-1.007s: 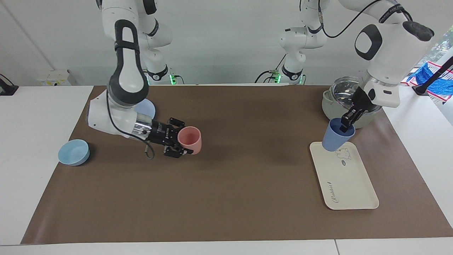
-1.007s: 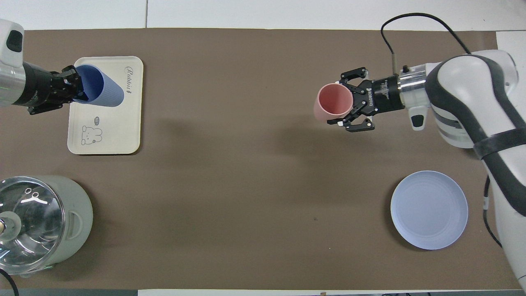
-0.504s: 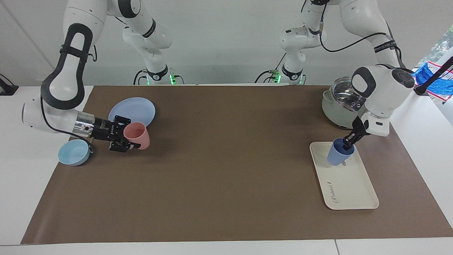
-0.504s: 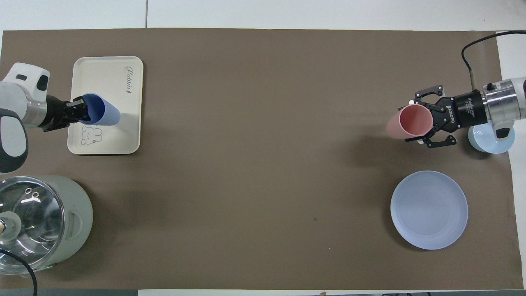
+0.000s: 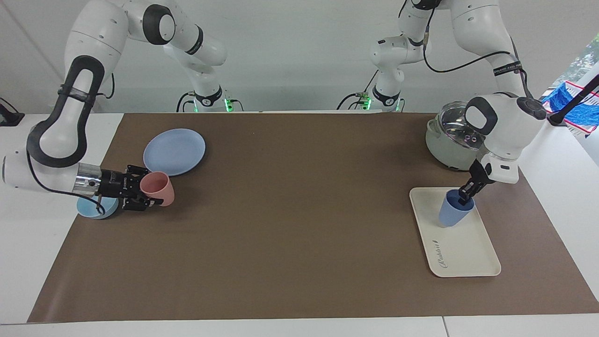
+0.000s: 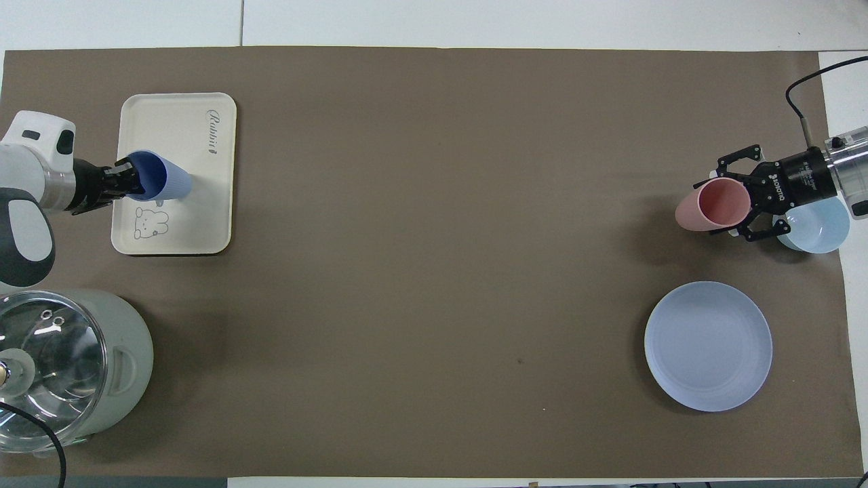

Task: Place cup on tray
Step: 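Set the blue cup upright on the tray and open the left gripper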

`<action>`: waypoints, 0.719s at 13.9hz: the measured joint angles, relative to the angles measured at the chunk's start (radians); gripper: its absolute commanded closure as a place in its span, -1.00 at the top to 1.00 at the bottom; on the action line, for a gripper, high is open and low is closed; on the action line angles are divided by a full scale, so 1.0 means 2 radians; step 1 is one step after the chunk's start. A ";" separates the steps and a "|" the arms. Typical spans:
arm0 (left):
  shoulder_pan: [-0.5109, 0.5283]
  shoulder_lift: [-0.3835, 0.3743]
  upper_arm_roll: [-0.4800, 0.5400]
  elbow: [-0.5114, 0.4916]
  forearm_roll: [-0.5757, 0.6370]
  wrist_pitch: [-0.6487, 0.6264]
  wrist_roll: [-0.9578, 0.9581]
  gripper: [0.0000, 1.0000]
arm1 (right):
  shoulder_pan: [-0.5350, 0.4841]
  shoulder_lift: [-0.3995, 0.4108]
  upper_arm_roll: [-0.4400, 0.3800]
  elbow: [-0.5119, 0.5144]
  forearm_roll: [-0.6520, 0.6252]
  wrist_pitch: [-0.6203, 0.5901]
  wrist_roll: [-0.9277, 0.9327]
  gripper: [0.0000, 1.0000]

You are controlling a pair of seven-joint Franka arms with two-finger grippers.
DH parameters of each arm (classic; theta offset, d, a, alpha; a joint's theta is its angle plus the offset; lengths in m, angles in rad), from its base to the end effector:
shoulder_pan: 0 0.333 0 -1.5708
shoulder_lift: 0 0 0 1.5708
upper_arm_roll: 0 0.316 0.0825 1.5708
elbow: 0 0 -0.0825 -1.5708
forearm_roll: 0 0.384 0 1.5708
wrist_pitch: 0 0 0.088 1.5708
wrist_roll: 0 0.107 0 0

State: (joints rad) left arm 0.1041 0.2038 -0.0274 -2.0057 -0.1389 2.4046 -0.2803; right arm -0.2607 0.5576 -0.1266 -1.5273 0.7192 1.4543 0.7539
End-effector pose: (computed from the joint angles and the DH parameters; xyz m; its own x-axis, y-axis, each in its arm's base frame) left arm 0.6076 0.0463 0.3753 0.8843 0.4429 0.1480 0.4197 -0.8927 0.1640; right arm 0.6193 -0.1571 0.3245 0.1705 -0.6143 -0.7704 -0.9617 -0.2740 0.0056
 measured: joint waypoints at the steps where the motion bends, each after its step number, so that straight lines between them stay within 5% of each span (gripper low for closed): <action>1: 0.000 0.005 0.000 0.000 -0.001 0.008 0.000 -1.00 | 0.000 0.016 0.000 0.016 0.000 -0.010 0.000 -1.00; 4: 0.000 0.011 -0.001 0.000 -0.002 0.018 0.001 -0.87 | -0.006 0.055 0.000 0.051 -0.001 -0.026 0.000 -1.00; 5: 0.000 0.011 -0.002 0.000 -0.002 0.018 0.001 0.51 | -0.009 0.061 0.000 0.057 -0.001 -0.027 0.000 -1.00; 6: 0.000 0.011 -0.002 0.000 -0.002 0.018 0.001 1.00 | -0.010 0.065 0.001 0.063 -0.001 -0.029 0.000 -1.00; 10: -0.001 0.011 -0.002 0.011 -0.002 0.014 0.004 1.00 | -0.011 0.076 0.006 0.078 -0.004 -0.031 0.000 -1.00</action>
State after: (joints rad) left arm 0.1023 0.2250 -0.0317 -1.9838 -0.1425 2.4329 -0.2729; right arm -0.2818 0.7086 -0.1138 -1.3715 0.7119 1.3932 0.7537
